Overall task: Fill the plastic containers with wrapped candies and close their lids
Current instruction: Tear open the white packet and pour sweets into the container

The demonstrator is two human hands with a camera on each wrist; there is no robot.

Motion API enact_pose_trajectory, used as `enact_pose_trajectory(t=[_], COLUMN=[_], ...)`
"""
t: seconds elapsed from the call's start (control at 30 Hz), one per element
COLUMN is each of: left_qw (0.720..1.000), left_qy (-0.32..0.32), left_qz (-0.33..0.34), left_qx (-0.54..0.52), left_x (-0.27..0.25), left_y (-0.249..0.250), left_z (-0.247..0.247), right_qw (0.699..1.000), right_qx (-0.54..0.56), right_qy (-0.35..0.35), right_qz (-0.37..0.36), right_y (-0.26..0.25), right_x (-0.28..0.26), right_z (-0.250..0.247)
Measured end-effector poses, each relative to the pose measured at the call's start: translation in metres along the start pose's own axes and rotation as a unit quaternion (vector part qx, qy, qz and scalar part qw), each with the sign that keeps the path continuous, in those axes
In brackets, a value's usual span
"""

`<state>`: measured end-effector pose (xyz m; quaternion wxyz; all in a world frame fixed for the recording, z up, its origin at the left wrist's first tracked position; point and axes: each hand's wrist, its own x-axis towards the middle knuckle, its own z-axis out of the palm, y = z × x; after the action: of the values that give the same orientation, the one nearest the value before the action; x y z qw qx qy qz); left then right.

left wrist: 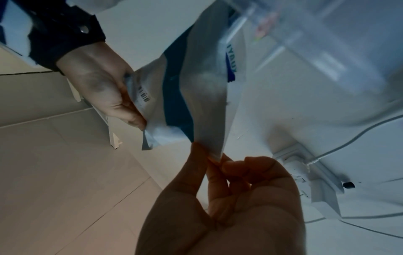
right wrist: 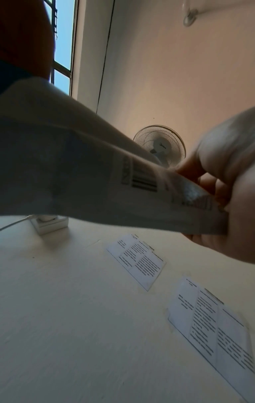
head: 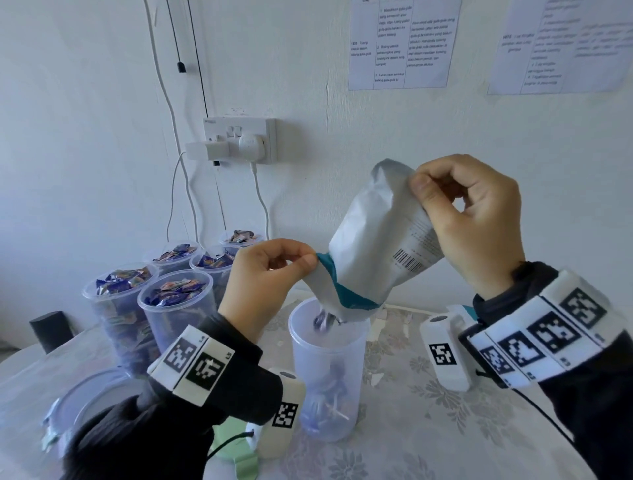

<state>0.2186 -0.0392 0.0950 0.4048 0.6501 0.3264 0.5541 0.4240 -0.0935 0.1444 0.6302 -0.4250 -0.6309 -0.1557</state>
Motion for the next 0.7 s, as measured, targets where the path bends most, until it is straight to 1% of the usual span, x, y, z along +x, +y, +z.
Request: enact_pose_trajectory(t=[0.07,0.2,0.33,0.4,0.47,0.53,0.63,0.7], left_qw=[1.0,0.999,1.0,0.999,0.999,0.999,0.999,0.998], left_qy=[0.002,0.023,0.01,0.01,0.021,0.03,0.037,0.043], left_qz=[0.003,-0.02,-0.019,-0.024,-0.027,-0.023,-0.028,-0.032], left_qx=[0.002,-0.009,-0.017,-0.018,-0.013,-0.014,-0.024,-0.031], left_x=[-0.001,0.001,-0.003,-0.004,-0.003,-0.002,-0.004,-0.005], left_y=[0.001,-0.003,-0.003,-0.004,-0.008,-0.011,-0.014,-0.017], left_z=[0.0,-0.009,-0.006,-0.007,-0.011,-0.014,-0.016,-0.017], right_qw=[1.0,1.0,1.0,1.0,0.997,0.993,0.989,0.989], right_qx=[0.0,0.002,0.0,-0.014,-0.047,-0.079,-0.098,-0.088], right_qy=[-0.006,0.007,-0.013,-0.01,0.004,0.001,-0.024,-0.024], right_qz=[-0.005,0.005,0.005,-0.015,-0.058,-0.092,-0.113,-0.119], right_y=[-0.001,0.0,-0.001,-0.001,0.001,0.004,0.009,0.009], right_x=[0.001,0.009,0.007,0.007,0.01,0.013,0.014,0.013], right_z=[0.001,-0.004,0.003,0.004,0.001,-0.001,0.0,0.002])
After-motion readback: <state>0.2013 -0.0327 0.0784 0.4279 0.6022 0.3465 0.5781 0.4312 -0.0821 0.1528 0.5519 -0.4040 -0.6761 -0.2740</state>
